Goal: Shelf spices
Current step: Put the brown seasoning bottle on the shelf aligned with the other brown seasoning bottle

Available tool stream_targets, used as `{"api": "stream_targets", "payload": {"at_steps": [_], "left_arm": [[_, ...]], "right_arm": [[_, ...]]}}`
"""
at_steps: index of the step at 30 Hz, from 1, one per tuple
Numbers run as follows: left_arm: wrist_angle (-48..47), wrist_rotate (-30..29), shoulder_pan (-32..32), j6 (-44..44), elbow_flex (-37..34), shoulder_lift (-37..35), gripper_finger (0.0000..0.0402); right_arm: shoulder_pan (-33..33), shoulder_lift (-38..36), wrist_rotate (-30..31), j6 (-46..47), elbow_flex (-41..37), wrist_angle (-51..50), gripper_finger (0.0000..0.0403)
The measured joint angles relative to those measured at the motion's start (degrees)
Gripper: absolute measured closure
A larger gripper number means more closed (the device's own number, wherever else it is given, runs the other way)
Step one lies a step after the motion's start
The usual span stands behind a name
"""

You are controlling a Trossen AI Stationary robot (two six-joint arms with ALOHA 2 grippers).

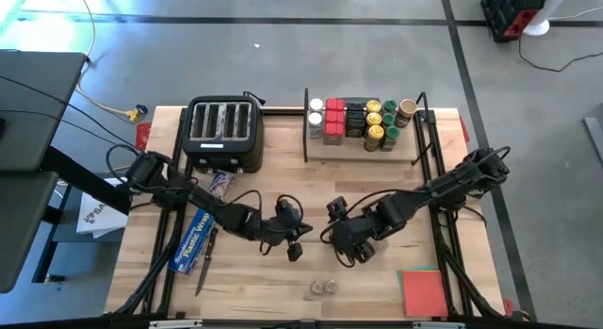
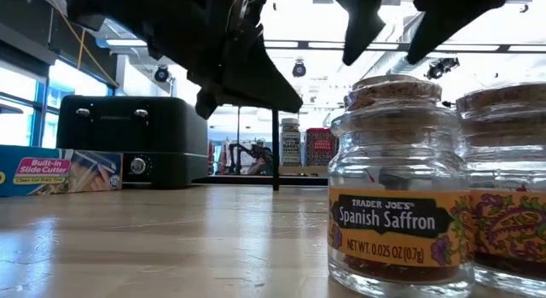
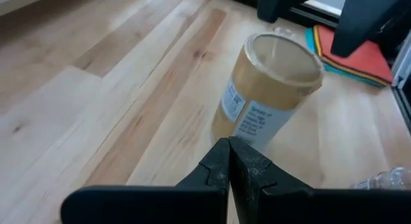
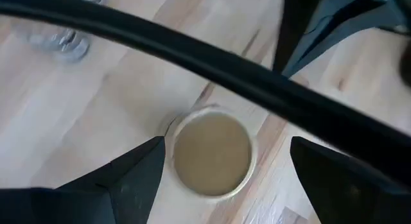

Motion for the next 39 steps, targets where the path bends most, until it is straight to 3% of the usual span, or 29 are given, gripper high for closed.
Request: {"api": "stream_targets", "payload": {"at_steps": [5,21,30,39], "left_arm": [[-2.28,-1.07,-0.4,-1.36,-0.04,0.02,0.0401],[-1.96,-1.14,-0.66,-1.4,-0.04,0.02,0.0401],[-1.97,-1.14,-0.66,-1.38,-0.04,0.02,0.0401],[-2.39,-1.14,-0.73,-1.38,-0.04,0.05,0.0401]], "right_arm": [[-0.95,0.72,-4.55,0.71,0.0,-1.01,0.0072],[-2.98,6.08,-6.12,-0.01,0.0,-0.1,0.0073],[-3.2,6.06,-6.62,1.67,0.04,0.05,0.014],[-3.65,0.97,-4.38,5.69,-0.05,-7.96,0.014]]}}
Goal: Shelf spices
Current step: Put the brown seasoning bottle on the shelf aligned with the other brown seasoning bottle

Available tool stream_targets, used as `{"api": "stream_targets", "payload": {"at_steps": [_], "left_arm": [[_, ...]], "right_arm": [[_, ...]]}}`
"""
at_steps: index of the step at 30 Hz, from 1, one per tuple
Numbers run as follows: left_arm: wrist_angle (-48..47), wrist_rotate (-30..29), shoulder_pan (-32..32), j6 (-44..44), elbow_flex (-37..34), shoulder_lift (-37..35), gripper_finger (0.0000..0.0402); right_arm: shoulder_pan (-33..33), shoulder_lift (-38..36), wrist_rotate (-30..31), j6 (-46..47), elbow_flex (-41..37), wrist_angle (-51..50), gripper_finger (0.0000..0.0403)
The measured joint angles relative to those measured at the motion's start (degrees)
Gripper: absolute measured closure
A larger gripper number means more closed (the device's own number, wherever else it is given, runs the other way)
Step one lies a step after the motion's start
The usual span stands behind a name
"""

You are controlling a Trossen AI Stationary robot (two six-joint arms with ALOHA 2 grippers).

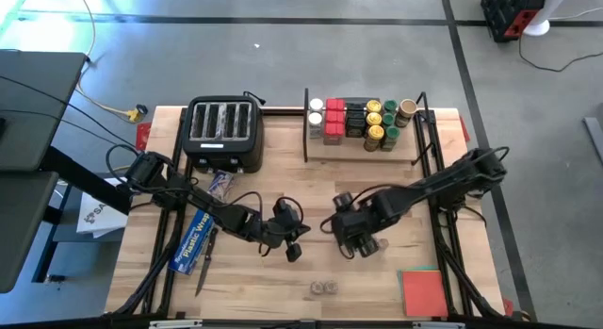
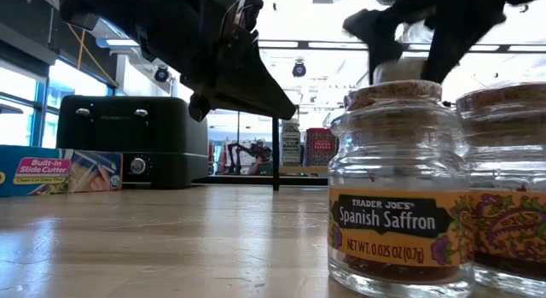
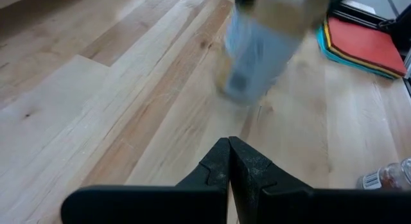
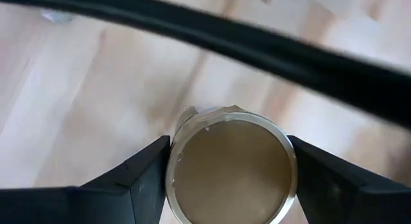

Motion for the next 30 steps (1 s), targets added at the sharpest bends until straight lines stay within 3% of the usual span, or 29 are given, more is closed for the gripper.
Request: {"api": "stream_targets", "payload": {"at_steps": [7,13,22,30], "left_arm": [[0.01,0.0,0.0,0.0,0.02,0.02,0.0401],[0.07,-0.11,0.0,0.02,0.02,0.02,0.0401],[1.68,-0.17,-0.02,1.22,0.04,0.02,0.0401],[2.32,-1.28,-0.2,1.55,0.04,0.02,0.0401]], "right_arm": [[-5.65,-11.7,2.98,3.49,0.1,-14.75,0.014],[-17.42,-20.54,7.58,3.71,0.09,-27.92,0.014],[-36.87,-26.43,7.45,-2.11,0.0,-30.25,0.014],[-46.75,-26.41,7.22,-4.76,-0.02,-30.93,0.014]]}}
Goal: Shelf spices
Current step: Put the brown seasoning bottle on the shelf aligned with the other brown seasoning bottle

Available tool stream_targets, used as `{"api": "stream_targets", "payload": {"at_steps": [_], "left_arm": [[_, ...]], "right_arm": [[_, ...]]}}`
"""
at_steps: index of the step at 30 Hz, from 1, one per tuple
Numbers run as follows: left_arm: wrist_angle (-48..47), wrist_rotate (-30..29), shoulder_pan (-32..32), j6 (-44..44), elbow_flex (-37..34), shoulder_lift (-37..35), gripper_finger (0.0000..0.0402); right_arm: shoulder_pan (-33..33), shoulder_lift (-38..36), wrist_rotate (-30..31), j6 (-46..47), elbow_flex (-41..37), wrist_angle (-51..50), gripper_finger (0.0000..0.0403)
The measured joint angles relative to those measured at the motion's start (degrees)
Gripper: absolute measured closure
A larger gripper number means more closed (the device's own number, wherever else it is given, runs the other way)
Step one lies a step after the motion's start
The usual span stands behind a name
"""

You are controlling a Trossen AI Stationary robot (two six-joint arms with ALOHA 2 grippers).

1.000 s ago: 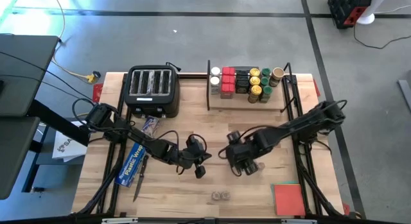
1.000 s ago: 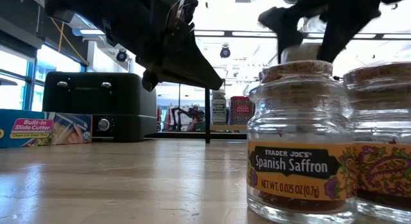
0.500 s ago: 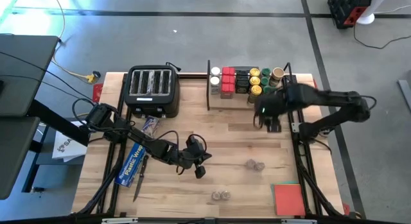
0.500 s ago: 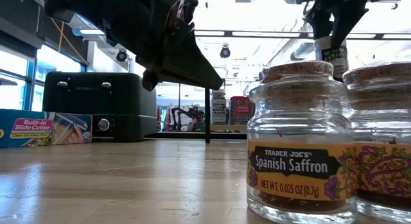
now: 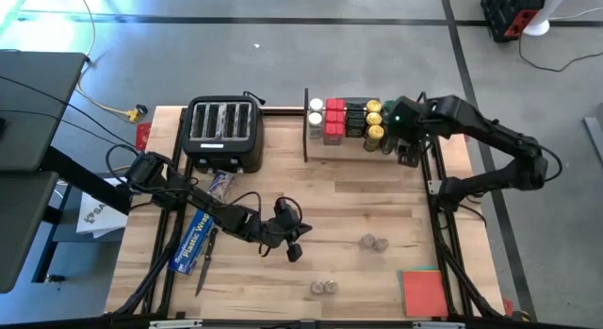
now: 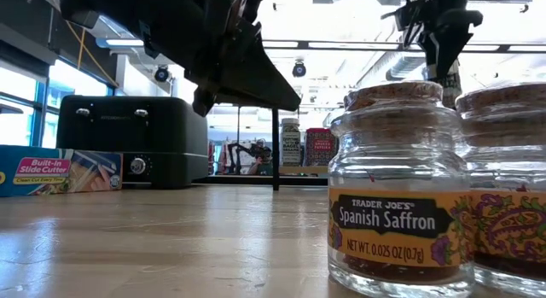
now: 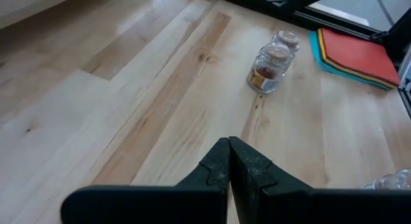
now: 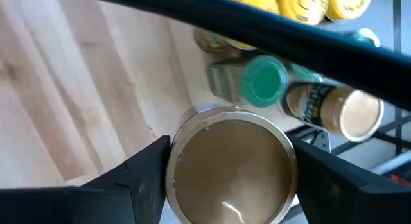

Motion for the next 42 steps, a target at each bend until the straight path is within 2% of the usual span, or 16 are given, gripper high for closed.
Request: {"api": "stream_targets", "payload": {"at_steps": [10,15,19,31,35,42], "left_arm": [[0.76,-1.41,-1.41,1.49,0.0,0.0,0.0401],[0.79,-2.81,-1.98,1.48,0.0,0.0,0.0401],[0.79,-3.16,-2.09,1.41,0.0,0.0,0.0401],[2.37,-3.27,-1.66,1.46,0.0,0.0,0.0401],[2.36,-2.88,-1.66,1.46,0.0,0.0,0.0401],[2.52,-2.87,-1.64,1.46,0.0,0.0,0.0401]], "right_arm": [[-8.93,-0.08,-1.65,-2.42,-0.5,3.03,0.014],[-11.74,-2.03,-2.06,-5.8,-7.96,6.29,0.014],[-13.1,-3.92,-0.44,-8.0,-13.14,14.04,0.014],[-22.1,-3.63,-1.18,-12.7,-20.44,20.67,0.0134],[-24.55,-3.72,-1.12,-13.51,-21.17,23.55,0.0132],[-26.86,-3.74,-5.65,-13.98,-21.24,27.0,0.0129]]}}
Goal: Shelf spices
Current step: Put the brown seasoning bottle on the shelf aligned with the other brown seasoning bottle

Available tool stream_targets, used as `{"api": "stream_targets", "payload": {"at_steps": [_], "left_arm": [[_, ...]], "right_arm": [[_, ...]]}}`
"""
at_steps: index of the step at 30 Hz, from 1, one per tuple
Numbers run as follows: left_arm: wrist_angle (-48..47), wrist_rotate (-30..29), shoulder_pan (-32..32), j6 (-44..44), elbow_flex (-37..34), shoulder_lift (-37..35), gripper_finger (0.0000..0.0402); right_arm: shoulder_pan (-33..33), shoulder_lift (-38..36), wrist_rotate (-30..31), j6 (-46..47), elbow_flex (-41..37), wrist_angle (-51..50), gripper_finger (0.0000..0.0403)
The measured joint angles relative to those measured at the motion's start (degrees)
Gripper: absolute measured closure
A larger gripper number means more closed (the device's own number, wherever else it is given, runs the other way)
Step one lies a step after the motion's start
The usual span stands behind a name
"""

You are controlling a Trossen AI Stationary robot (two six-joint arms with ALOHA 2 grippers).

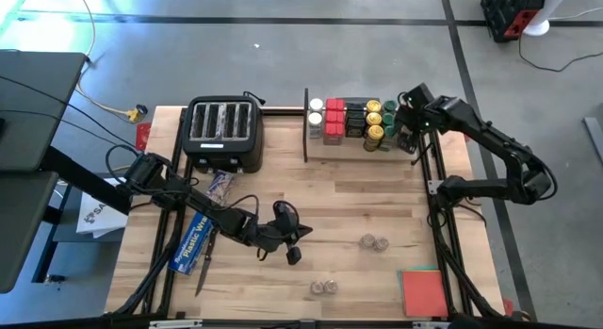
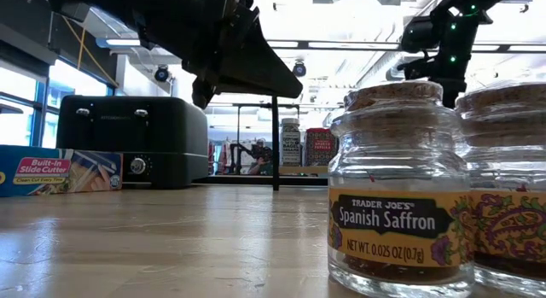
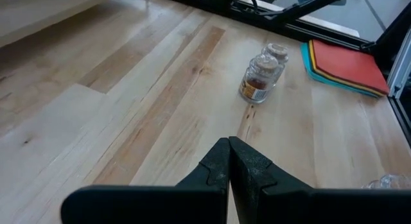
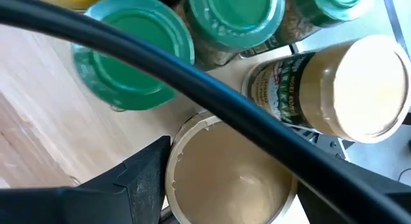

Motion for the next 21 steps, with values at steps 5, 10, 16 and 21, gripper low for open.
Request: {"api": "stream_targets", "payload": {"at_steps": [5,10,16,21], "left_arm": [[0.02,0.04,0.0,-0.04,0.0,0.0,0.0401],[0.15,0.06,0.0,-0.1,0.0,0.0,0.0401],[0.46,0.15,0.0,-0.1,0.0,0.0,0.0401],[0.62,0.15,0.0,-0.1,0.0,0.0,0.0401]], "right_arm": [[-1.18,0.0,-1.62,-0.01,0.0,1.31,0.0129],[-1.75,0.0,-2.33,0.0,0.0,2.56,0.0121],[-1.75,0.71,-3.0,-0.04,0.0,3.03,0.0093],[-1.75,1.09,-3.01,-1.39,0.0,2.98,0.0085]]}}
